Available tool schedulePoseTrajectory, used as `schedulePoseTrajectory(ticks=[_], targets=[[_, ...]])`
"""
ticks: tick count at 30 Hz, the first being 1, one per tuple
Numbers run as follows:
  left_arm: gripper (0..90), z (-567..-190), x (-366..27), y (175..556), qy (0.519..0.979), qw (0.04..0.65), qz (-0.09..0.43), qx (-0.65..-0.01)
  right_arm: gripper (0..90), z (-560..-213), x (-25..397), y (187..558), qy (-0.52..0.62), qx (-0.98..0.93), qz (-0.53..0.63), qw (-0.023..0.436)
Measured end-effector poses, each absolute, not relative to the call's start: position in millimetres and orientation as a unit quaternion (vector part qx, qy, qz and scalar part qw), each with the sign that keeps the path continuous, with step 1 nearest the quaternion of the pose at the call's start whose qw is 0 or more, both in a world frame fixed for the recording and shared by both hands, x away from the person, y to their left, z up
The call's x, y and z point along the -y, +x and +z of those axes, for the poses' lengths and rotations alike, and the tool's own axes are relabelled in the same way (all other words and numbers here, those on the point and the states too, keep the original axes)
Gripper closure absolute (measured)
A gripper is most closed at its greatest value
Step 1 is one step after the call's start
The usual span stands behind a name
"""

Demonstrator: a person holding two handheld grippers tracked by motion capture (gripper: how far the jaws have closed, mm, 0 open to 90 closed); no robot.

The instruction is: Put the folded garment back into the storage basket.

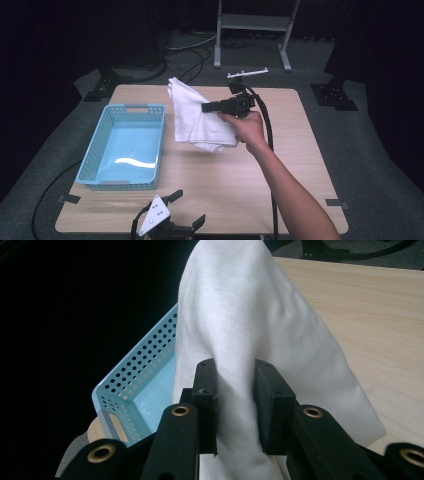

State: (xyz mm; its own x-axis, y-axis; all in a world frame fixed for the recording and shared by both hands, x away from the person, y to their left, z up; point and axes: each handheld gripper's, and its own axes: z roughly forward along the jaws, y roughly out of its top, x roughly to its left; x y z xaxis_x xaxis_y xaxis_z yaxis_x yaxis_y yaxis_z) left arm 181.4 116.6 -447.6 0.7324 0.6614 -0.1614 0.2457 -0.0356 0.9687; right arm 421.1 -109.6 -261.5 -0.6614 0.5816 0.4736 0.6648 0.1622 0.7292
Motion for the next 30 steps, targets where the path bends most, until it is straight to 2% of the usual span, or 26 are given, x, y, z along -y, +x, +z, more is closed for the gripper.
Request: schedulePoseTrajectory(ticks=[30], targets=[[0.6,-446.7,-116.7,180.7,0.701,0.613,0.173,-0.321,74.0,-255.2,45.1,430.0,-0.387,0.768,-0.505,0.076]])
